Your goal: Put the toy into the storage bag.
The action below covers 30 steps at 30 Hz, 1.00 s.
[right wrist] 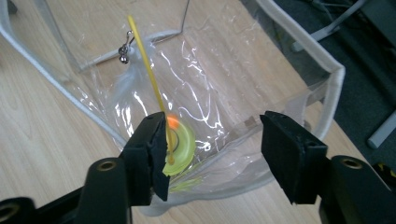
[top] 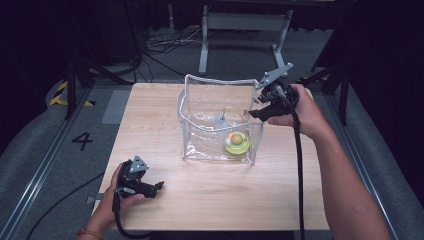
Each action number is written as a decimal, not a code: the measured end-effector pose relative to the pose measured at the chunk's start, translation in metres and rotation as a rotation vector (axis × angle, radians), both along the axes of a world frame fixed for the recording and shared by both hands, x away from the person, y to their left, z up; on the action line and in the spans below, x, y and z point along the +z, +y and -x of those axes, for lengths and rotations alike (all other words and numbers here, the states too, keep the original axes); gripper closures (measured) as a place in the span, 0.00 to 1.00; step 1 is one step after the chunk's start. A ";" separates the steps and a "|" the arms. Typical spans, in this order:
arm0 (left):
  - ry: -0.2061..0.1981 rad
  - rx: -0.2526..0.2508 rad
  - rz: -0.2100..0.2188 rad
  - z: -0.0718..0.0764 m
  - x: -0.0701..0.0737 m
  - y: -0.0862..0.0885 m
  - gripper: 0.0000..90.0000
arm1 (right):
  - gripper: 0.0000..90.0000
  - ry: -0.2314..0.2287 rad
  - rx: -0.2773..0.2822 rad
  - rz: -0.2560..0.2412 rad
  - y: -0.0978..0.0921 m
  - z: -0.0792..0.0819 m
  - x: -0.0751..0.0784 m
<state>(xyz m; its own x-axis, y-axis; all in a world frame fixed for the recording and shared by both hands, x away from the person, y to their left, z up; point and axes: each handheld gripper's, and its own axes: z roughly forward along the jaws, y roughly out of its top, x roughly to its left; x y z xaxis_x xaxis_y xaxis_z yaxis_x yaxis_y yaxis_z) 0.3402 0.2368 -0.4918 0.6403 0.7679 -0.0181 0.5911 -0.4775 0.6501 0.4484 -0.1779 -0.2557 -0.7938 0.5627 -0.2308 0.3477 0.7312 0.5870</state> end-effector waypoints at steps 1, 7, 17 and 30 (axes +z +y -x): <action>0.000 0.000 0.000 0.000 0.000 0.000 0.00 | 0.42 -0.015 -0.008 -0.012 -0.003 0.002 0.001; 0.000 0.000 0.000 0.000 0.000 0.000 0.00 | 0.38 -0.057 -0.016 -0.032 -0.017 0.012 0.008; -0.001 -0.001 0.000 0.000 0.000 0.000 0.00 | 0.38 -0.099 -0.005 -0.042 -0.042 0.035 0.009; -0.001 -0.001 0.000 0.000 0.000 0.000 0.00 | 0.37 -0.118 -0.007 -0.034 -0.070 0.056 -0.008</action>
